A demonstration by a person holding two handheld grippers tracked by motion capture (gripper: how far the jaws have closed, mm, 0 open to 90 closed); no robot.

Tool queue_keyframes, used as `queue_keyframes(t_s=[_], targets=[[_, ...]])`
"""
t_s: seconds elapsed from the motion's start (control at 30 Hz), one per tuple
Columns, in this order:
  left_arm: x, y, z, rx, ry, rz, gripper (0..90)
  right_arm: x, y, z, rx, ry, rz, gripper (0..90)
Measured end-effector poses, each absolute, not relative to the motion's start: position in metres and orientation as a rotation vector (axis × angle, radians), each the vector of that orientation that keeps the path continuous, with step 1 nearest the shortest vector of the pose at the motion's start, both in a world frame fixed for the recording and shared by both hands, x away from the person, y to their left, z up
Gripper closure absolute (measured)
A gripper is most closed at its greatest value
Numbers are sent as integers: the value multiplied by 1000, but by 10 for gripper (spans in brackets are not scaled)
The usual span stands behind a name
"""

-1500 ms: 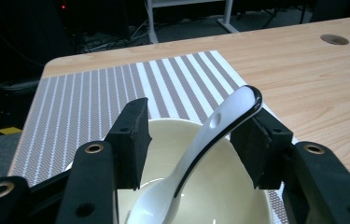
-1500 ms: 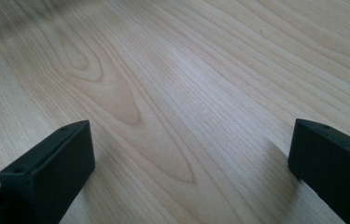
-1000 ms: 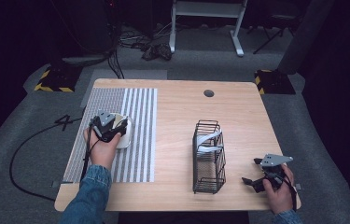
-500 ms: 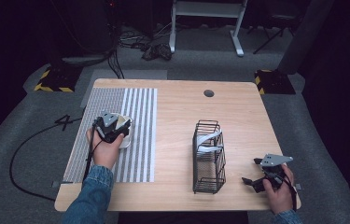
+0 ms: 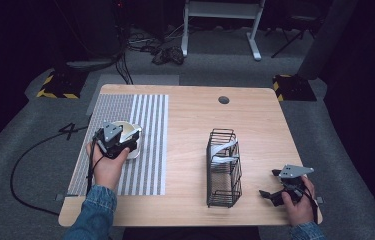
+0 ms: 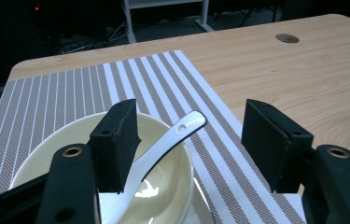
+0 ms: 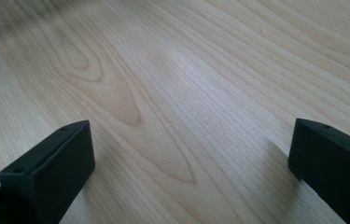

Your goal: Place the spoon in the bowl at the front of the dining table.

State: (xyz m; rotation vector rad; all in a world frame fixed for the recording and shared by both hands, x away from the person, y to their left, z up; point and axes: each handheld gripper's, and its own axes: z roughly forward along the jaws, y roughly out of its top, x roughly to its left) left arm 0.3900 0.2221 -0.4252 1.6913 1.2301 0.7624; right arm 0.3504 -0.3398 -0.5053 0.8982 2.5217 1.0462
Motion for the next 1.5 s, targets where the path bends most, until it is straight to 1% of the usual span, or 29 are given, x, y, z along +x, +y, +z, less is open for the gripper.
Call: queue_keyframes(t_s=[0.33,0.43,0.5,0.93,1.27,1.5], targets=[[365,223,-411,1686,1199,739,342,350,-340,-505,898,2522,1046,4],[360,226,-409,1672,1199,683,333,350,-340,-505,899,2522,1046,4],[358,227,-409,1669,1200,672,329,350,-340,-505,898,2522,1047,4],[335,239,-407,1731,1174,674,298,350,-340,-505,898,2522,1047,4],[319,250,-407,1743,1144,691,267,350,-340,-505,899,2522,1047,4],[311,261,-412,1745,1147,666,242,350,-340,-505,897,2520,1045,4]])
